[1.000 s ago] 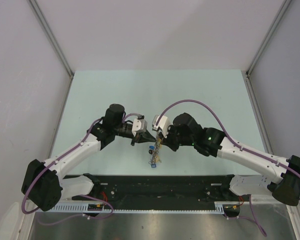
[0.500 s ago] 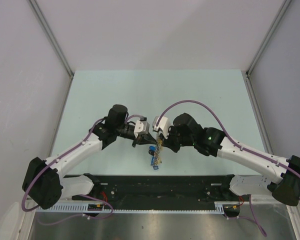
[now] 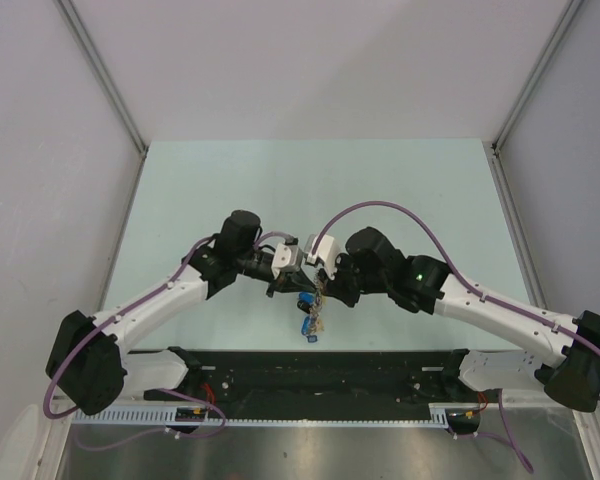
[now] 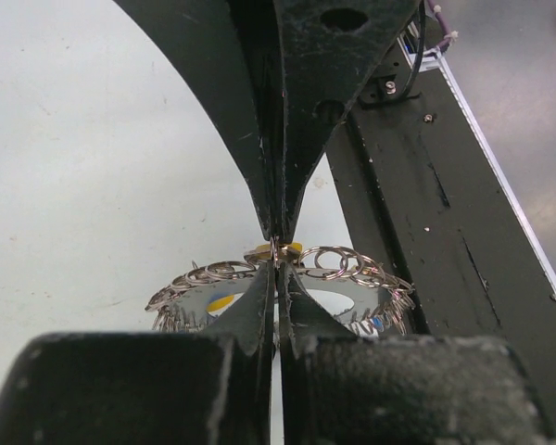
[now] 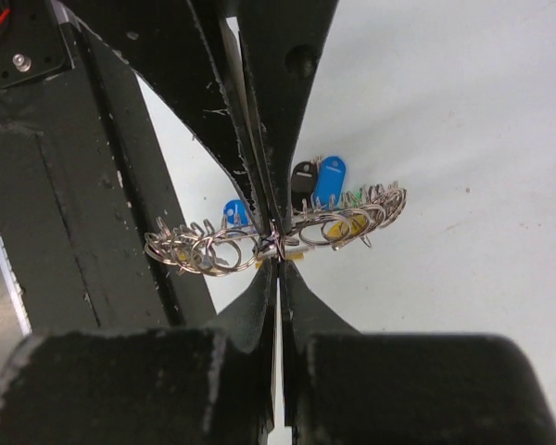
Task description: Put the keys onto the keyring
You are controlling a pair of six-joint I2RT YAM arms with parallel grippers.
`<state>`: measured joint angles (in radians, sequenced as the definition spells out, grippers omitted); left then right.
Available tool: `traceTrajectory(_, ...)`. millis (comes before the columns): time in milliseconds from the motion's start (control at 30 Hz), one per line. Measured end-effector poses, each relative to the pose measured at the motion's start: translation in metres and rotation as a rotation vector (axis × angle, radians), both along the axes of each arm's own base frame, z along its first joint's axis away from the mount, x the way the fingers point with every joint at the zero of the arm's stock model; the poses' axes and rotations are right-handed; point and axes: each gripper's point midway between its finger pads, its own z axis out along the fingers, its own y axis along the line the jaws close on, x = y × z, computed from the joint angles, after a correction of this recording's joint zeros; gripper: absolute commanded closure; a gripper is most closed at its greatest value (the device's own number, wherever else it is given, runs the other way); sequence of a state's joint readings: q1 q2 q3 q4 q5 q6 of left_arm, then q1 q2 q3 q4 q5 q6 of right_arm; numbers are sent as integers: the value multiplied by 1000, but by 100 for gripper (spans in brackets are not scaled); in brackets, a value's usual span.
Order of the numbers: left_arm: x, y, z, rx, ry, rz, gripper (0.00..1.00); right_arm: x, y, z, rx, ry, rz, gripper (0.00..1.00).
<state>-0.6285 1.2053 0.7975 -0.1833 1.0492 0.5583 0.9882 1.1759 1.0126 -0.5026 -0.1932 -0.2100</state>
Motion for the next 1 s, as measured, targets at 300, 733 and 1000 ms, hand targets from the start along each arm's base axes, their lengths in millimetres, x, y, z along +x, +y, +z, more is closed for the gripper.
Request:
traceTrajectory(300, -1, -2, 0, 4, 5, -8, 100, -2, 2, 2, 12, 6, 8, 100)
traceTrajectory(733, 0, -6, 4, 9, -13, -1, 100, 1, -3, 7, 17, -14, -13, 100)
traceTrajectory(1000, 2, -6, 6, 18, -16, 18, 100, 4, -4, 14, 34, -36, -32, 65)
